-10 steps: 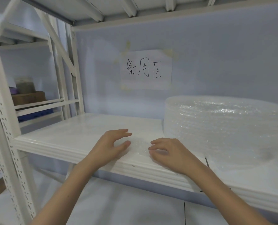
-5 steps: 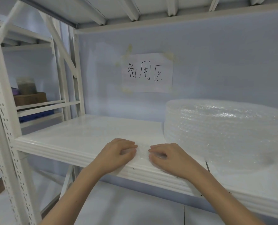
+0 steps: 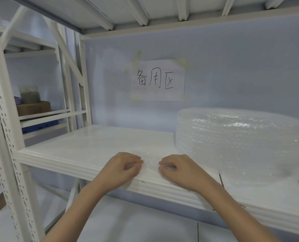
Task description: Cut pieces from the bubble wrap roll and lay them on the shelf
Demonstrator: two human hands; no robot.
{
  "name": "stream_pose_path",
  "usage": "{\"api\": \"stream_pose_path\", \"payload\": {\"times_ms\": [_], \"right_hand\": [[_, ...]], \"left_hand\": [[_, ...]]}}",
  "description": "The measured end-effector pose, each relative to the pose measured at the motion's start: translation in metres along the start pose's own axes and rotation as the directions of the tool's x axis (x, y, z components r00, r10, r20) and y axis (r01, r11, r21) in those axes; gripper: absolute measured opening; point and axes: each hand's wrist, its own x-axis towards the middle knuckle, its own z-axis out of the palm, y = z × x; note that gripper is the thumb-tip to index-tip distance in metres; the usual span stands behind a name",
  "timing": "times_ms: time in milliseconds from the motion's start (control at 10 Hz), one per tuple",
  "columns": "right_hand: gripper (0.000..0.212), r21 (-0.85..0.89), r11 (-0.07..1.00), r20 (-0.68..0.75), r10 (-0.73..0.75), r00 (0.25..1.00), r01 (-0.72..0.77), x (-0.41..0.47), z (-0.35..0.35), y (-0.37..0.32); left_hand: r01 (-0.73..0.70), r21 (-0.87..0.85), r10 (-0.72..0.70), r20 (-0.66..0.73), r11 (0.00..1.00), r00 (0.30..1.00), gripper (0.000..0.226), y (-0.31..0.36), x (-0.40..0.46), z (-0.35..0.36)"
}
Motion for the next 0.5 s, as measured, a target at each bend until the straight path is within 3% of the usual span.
{"api": "stream_pose_path", "payload": {"times_ms": [100, 300, 500], "right_hand": [[0.047, -0.034, 0.999, 0.003, -0.007, 1.0, 0.007, -0.001, -0.001, -0.002], [0.049, -0.087, 0.996, 0.006, -0.024, 1.0, 0.024, -0.004, 0.0, -0.005], [0.05, -0.09, 0.995, 0.002, -0.04, 0.999, 0.04, -0.009, -0.003, -0.01]], "left_hand": [[0.005, -0.004, -0.005, -0.013, 1.0, 1.0, 0.027, 0.005, -0.002, -0.001], [0.017, 0.006, -0.017, -0.001, 1.0, 1.0, 0.057, 0.01, -0.009, -0.004], [0.055, -0.063, -0.058, -0.058, 0.996, 0.997, 0.055, 0.015, -0.015, -0.005]]}}
